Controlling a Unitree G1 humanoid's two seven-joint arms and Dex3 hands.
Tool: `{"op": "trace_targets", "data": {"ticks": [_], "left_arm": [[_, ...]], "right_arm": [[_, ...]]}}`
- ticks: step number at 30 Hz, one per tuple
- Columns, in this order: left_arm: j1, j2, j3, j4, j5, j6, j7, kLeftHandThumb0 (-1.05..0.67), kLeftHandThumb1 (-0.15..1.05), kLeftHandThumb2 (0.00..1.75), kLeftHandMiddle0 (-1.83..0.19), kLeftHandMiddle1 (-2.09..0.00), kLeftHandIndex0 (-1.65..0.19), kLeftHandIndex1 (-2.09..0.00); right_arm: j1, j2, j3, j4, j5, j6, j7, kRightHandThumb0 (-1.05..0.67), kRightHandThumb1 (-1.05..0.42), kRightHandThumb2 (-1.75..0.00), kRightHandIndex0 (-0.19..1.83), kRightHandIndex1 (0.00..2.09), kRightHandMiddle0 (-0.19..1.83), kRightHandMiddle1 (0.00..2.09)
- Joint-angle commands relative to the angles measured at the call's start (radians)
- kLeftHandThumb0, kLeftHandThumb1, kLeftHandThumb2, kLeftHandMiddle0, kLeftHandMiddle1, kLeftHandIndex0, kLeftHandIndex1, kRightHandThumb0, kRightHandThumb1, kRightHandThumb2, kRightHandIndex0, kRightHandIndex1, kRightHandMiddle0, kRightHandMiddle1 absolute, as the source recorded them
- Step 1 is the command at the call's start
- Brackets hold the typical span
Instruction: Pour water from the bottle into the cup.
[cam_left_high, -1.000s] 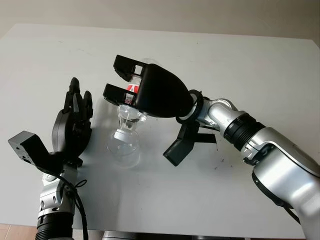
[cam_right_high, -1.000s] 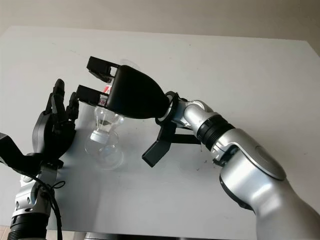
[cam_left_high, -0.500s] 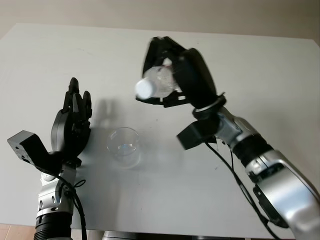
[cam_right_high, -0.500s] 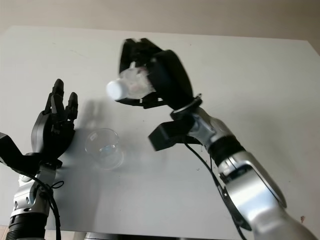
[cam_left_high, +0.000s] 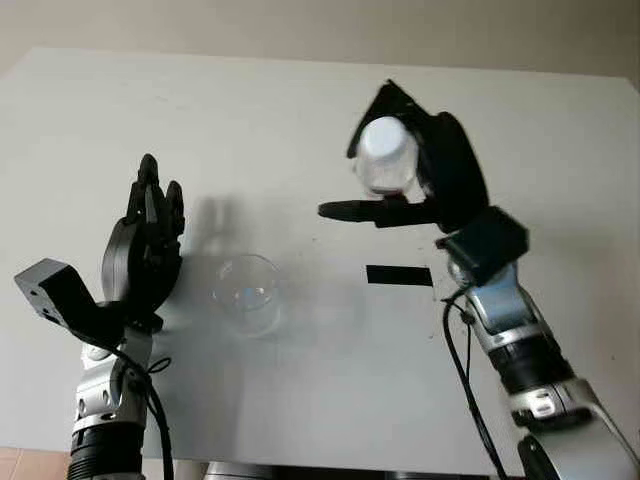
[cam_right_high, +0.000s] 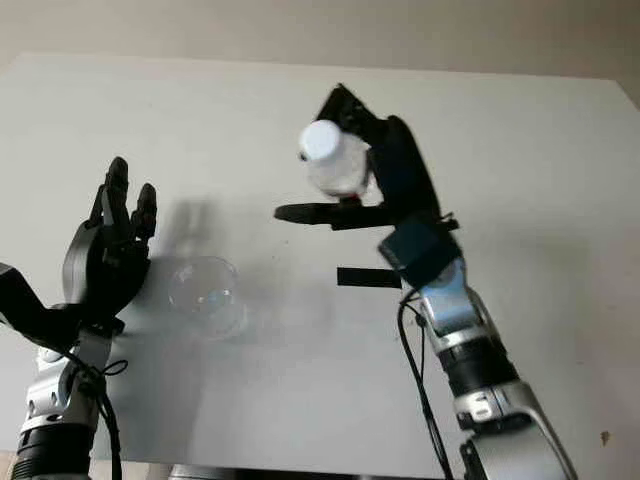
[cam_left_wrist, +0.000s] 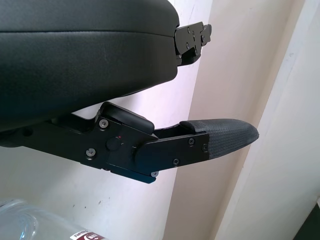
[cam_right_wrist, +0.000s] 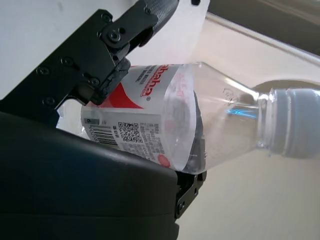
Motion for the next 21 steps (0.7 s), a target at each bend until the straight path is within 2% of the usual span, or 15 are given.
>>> {"op": "trace_targets", "data": {"ticks": [1,5,8,12,17,19,21], "left_arm": [[-0.004,0.007,0.0,-0.015,0.007,0.001,0.002,-0.81,1.05,0.59,0.16,-0.06,0.17,-0.05],[-0.003,0.002,-0.004,-0.017,0.012,-0.003,0.005,-0.8,1.05,0.59,0.16,-0.05,0.18,-0.05],[-0.001,-0.001,-0.005,-0.022,0.014,0.0,0.012,-0.8,1.05,0.6,0.16,-0.05,0.17,-0.05],[0.001,0.002,-0.004,-0.021,0.011,-0.002,0.006,-0.8,1.05,0.6,0.17,-0.05,0.18,-0.05],[0.003,0.005,-0.002,-0.025,0.015,0.001,0.01,-0.81,1.05,0.59,0.16,-0.06,0.17,-0.05],[0.005,0.008,-0.001,-0.029,0.016,0.003,0.011,-0.81,1.05,0.59,0.15,-0.06,0.17,-0.05],[0.007,0.012,0.0,-0.033,0.017,0.008,0.012,-0.81,1.05,0.6,0.16,-0.06,0.17,-0.05]], "right_arm": [[0.03,-0.004,-0.038,-0.098,0.061,0.12,0.041,-0.24,-1.05,-0.25,1.04,2.09,0.81,2.09],[0.072,-0.011,-0.085,-0.213,0.128,0.328,0.09,-0.25,-1.05,-0.23,1.08,2.09,0.8,2.09],[0.094,-0.012,-0.109,-0.261,0.155,0.427,0.118,-0.25,-1.05,-0.24,1.06,2.09,0.74,2.09],[0.109,0.0,-0.122,-0.286,0.146,0.501,0.112,-0.25,-1.05,-0.23,1.02,2.09,0.67,2.09],[0.104,0.025,-0.131,-0.282,0.149,0.612,0.086,-0.24,-1.05,-0.23,0.85,2.09,0.49,2.09],[0.105,0.036,-0.128,-0.269,0.143,0.618,0.086,-0.23,-1.05,-0.24,0.85,2.09,0.47,2.09],[0.11,0.045,-0.12,-0.259,0.128,0.614,0.083,-0.23,-1.05,-0.24,0.97,2.09,0.52,2.09]]}}
